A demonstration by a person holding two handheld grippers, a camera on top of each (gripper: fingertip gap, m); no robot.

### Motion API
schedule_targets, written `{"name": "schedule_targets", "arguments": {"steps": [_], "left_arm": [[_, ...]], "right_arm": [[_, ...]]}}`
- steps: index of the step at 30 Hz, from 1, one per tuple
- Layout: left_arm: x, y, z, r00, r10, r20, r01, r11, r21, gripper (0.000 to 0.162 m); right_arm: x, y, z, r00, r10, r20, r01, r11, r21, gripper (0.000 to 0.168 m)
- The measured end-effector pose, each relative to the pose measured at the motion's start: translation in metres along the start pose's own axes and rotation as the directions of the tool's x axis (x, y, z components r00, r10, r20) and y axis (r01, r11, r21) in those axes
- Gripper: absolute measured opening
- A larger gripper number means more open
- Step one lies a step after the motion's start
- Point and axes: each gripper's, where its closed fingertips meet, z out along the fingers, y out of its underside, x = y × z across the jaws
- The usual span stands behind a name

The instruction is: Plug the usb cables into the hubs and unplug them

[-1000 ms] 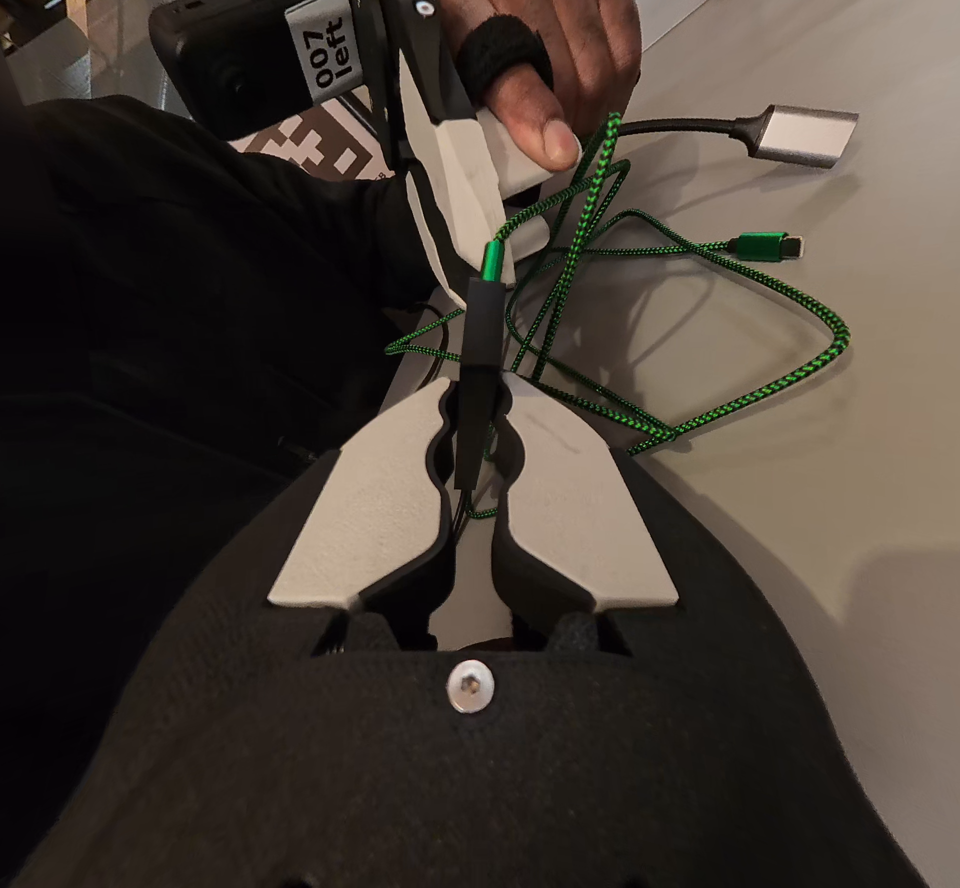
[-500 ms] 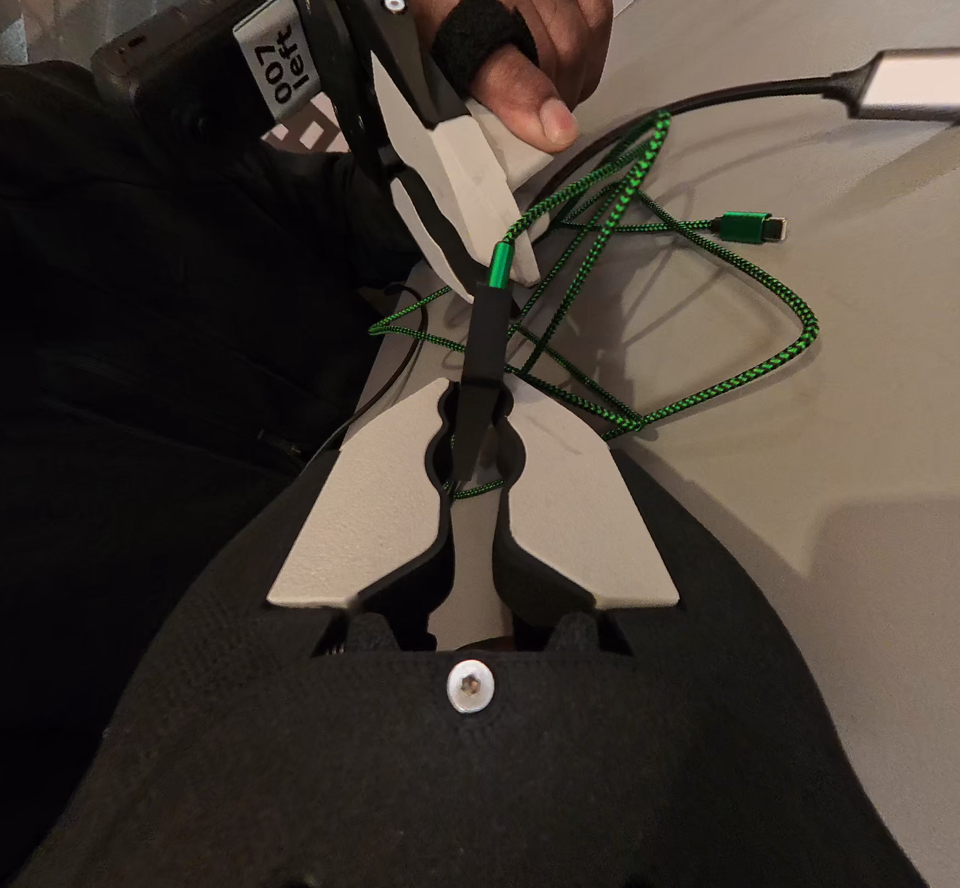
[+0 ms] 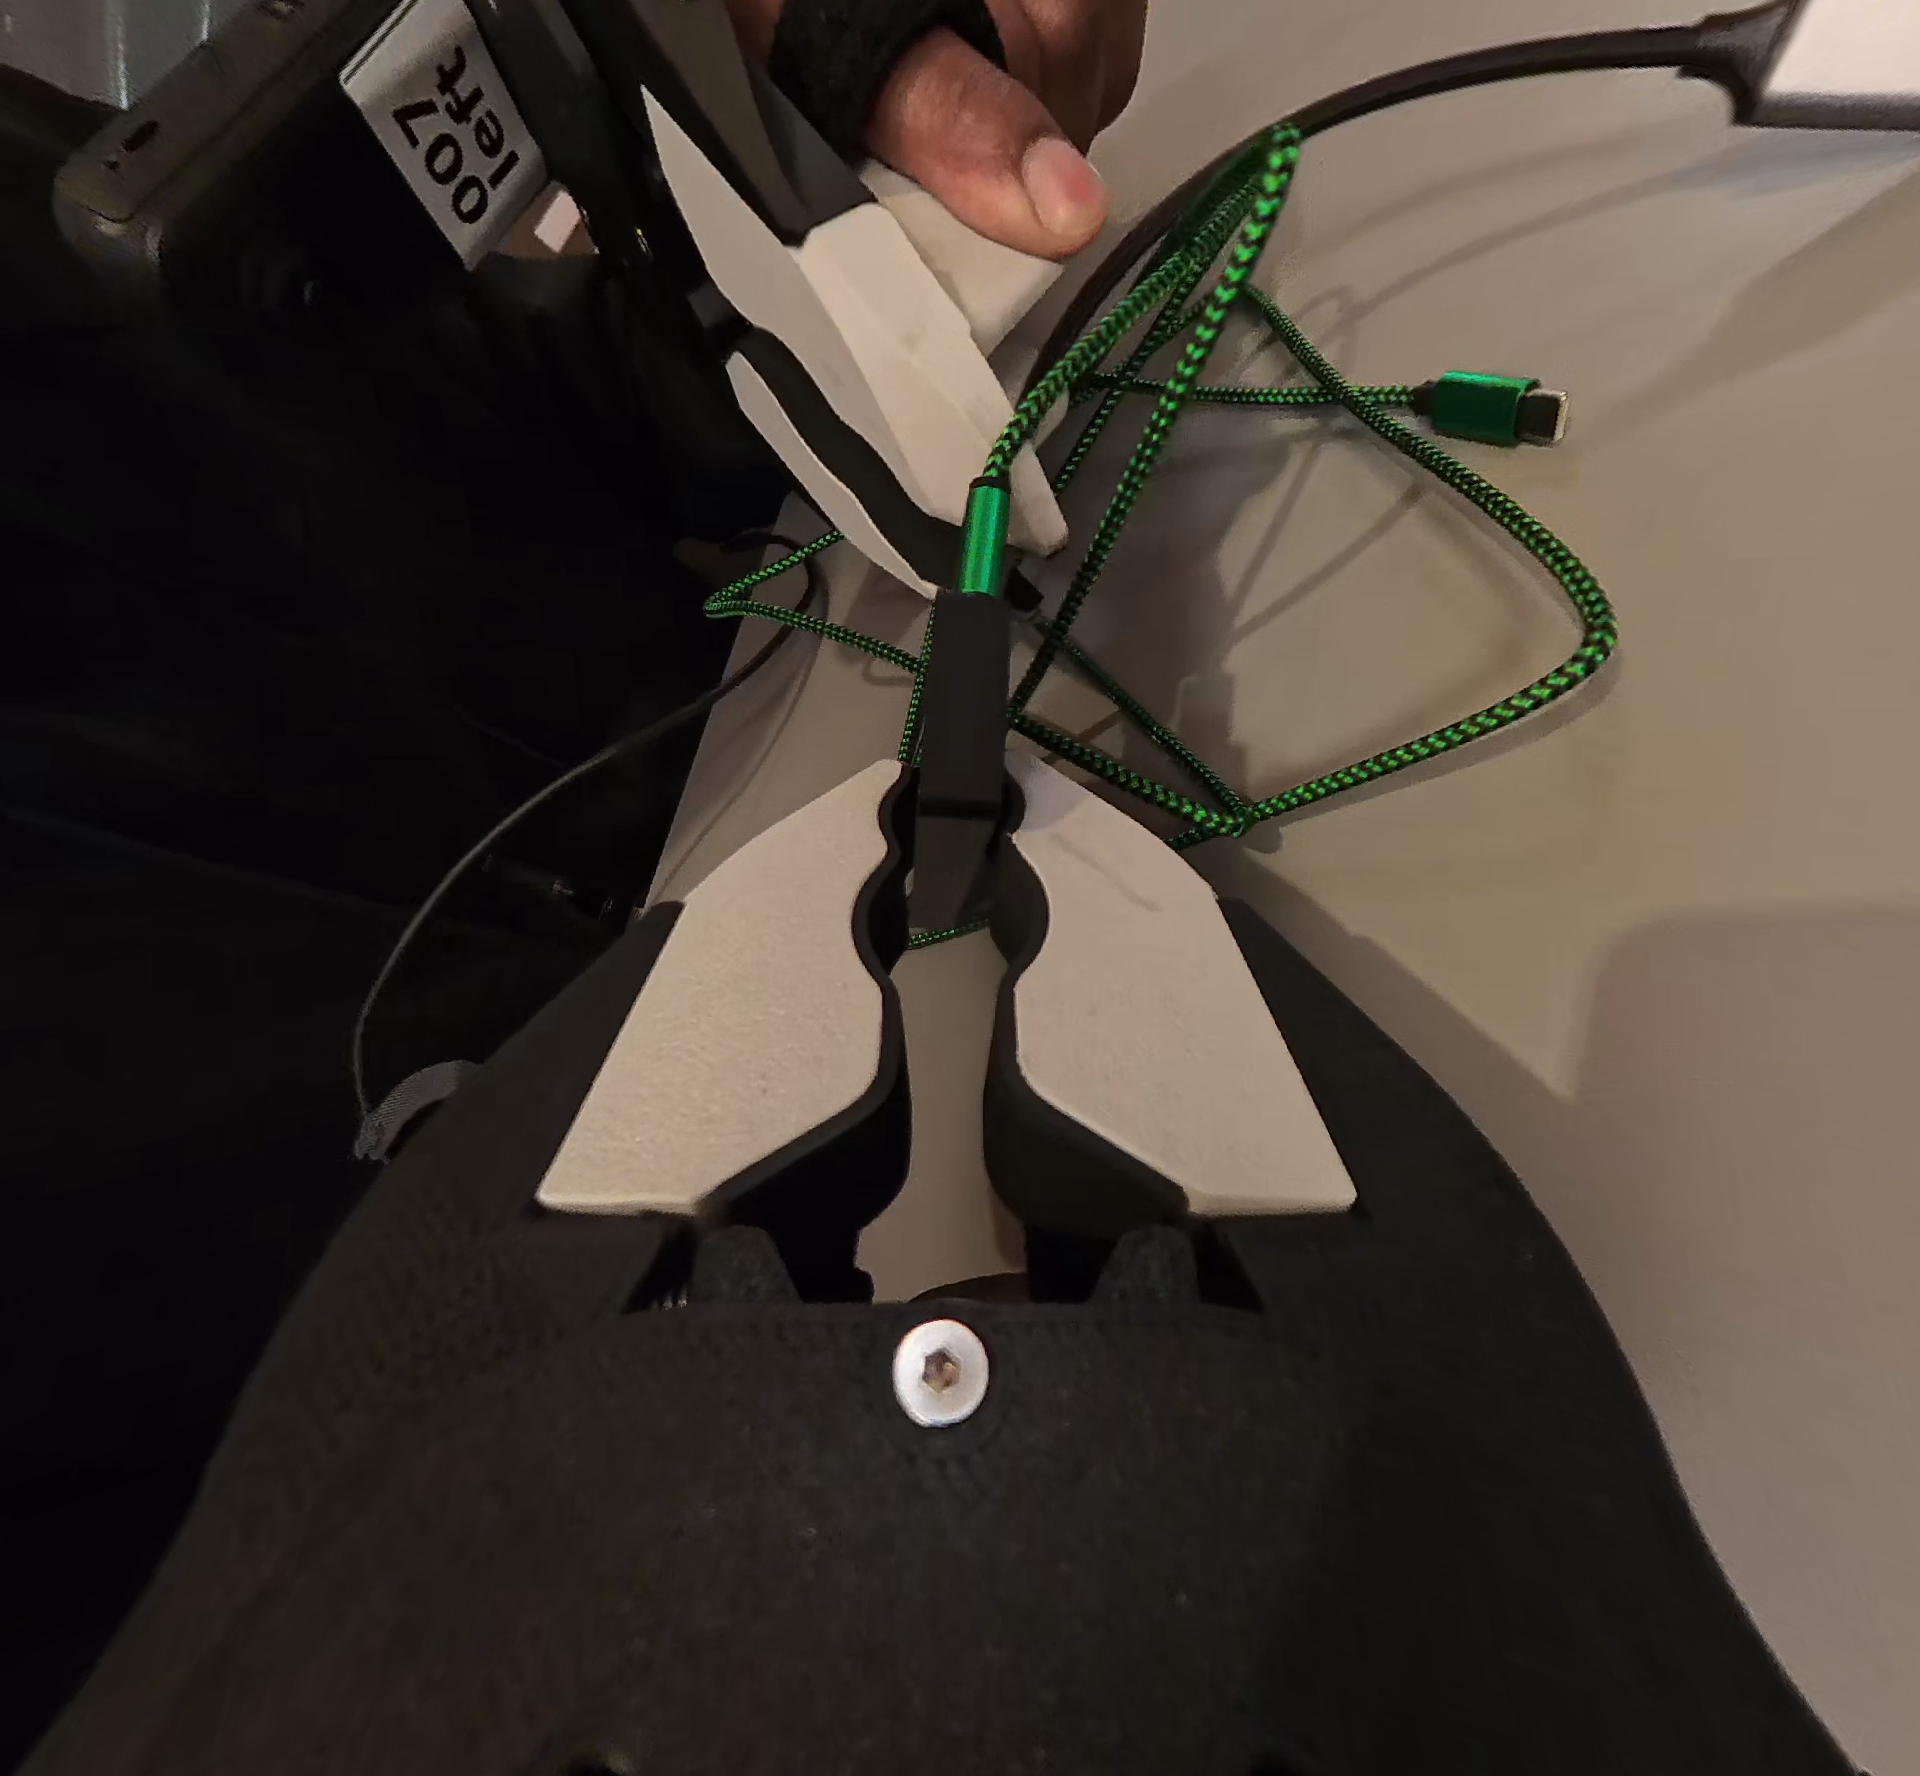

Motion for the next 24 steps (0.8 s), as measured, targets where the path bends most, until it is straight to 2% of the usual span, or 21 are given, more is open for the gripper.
{"name": "schedule_targets", "arguments": {"steps": [7,12,24], "left_arm": [[-0.006,0.001,0.001,0.999,-0.047,0.023,0.047,0.999,-0.005,0.018],[-0.007,0.006,0.006,0.996,-0.083,0.023,0.084,0.996,-0.020,0.018],[-0.008,-0.017,-0.003,0.994,-0.108,0.020,0.102,0.973,0.207,0.018]], "right_arm": [[0.013,-0.017,-0.010,0.997,0.055,-0.045,-0.049,0.990,0.134,0.010],[0.016,-0.018,-0.011,0.995,0.076,-0.061,-0.067,0.988,0.141,0.010],[-0.004,-0.014,-0.014,0.998,0.011,0.057,-0.019,0.991,0.133,0.010]]}}
